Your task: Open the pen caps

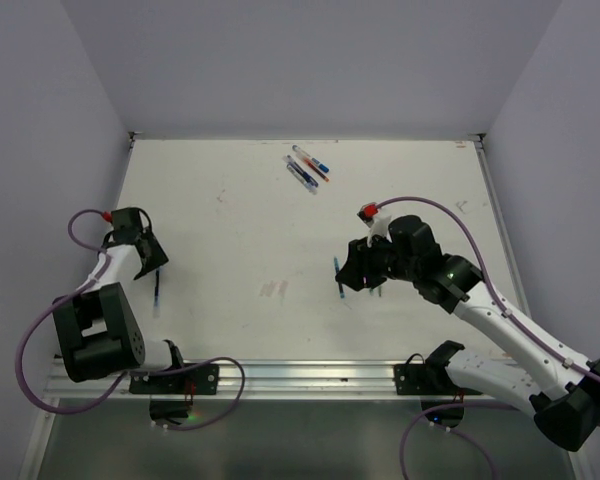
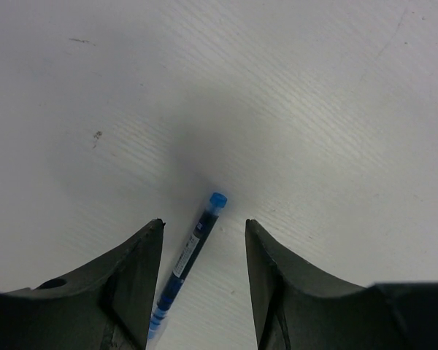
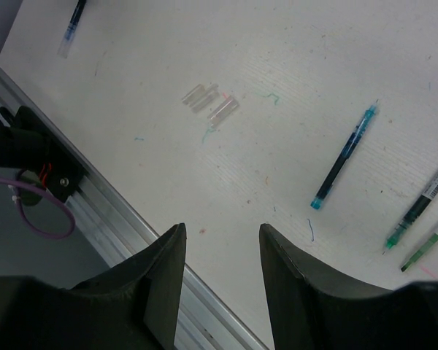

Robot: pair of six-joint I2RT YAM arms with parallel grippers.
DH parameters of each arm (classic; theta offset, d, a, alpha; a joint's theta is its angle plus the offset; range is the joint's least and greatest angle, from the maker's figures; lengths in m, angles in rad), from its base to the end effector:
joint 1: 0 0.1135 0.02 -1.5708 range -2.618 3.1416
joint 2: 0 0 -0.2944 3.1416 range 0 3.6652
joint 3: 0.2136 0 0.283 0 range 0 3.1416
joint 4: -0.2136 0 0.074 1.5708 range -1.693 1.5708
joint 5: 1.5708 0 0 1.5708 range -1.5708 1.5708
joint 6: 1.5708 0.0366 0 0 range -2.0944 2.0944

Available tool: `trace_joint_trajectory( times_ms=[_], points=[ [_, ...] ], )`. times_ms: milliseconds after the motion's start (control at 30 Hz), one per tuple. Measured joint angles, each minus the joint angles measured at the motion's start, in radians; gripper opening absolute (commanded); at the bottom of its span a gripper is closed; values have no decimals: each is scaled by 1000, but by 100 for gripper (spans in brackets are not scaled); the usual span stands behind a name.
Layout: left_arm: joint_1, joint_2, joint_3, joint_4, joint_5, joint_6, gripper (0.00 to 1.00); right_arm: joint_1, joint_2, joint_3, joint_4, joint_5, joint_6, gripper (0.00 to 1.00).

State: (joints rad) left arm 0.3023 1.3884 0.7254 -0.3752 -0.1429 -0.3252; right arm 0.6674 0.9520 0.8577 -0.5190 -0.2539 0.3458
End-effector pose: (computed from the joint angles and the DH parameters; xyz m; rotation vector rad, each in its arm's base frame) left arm 0.2633 0.0876 0.1851 -0.8514 2.4595 0.1781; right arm 0.1669 0.1432 0.3240 -0.5155 2.2323 0.8308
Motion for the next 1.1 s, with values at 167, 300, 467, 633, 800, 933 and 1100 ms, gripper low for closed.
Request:
trace_joint_trajectory(
  times_ms=[167,300,467,633,800,933,1100],
  points=[
    [-13,-42,-44,-5,3,-64,53,0,-7,0,0,2,0,49],
    [-13,-102,-77,-15,-5,-130,61,0,-10,0,0,2,0,49],
    [-13,-157,-77,-26,-65,-173,63,0,-11,0,0,2,0,49],
    [-15,-156,-77,-58,-100,-191,60,0,-16,0,1,2,0,49],
    [-15,-156,-102,-52,-94,-215,56,0,-26,-1,3,2,0,49],
    [-23,-142,-142,-37,-85,-224,56,0,-26,-7,4,2,0,49],
    [-31,-124,-165,-23,-82,-236,56,0,-26,-11,4,2,0,49]
  ],
)
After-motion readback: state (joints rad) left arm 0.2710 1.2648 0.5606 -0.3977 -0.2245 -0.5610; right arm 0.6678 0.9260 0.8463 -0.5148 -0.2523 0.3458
